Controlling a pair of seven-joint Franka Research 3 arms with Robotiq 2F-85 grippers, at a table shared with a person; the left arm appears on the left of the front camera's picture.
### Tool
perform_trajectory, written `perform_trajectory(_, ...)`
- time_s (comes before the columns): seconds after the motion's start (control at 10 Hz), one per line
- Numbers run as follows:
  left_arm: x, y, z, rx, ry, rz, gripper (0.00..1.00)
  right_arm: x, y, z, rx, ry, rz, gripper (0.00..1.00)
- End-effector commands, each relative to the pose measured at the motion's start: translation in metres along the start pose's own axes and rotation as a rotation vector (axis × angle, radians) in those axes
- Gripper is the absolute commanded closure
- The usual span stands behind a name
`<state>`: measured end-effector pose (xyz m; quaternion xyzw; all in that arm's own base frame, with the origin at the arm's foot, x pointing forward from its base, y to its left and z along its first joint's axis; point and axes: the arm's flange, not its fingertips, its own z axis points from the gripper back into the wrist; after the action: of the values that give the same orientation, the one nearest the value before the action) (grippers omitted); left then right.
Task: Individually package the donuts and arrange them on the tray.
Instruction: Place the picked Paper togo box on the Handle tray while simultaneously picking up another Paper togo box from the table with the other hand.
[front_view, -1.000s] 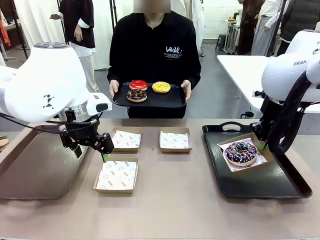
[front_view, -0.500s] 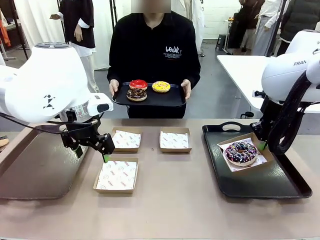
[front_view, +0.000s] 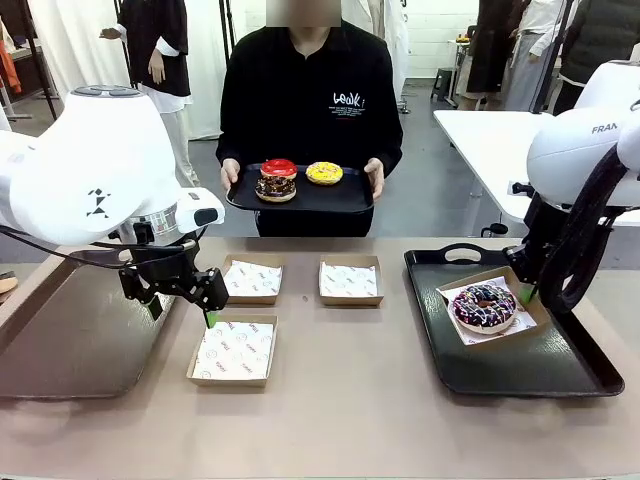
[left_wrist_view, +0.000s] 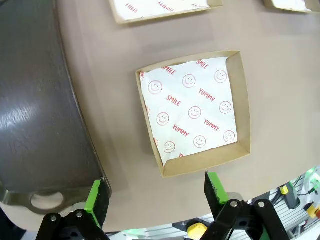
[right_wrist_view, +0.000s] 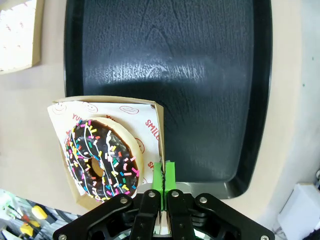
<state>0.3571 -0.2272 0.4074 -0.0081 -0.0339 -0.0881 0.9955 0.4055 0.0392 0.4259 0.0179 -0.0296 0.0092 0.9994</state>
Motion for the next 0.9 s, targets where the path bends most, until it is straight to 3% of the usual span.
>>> perform_trajectory(0.0, -0.005, -0.009, 0.005, 0.024, 0.027, 0.117, 0.00, -0.016, -0.012, -0.009, -0.024, -0.025, -0.071, 0.99)
perform_trajectory(0.5, 0.002, -0.018, -0.027, 0.012, 0.093, 0.168, 0.00, -0.024, -0.030, -0.029, -0.013, 0.011, -0.082, 0.99)
perform_trajectory(0.8, 0.007, -0.024, -0.053, 0.051, 0.056, 0.136, 0.00, -0.024, -0.034, -0.039, 0.005, 0.023, -0.094, 0.99)
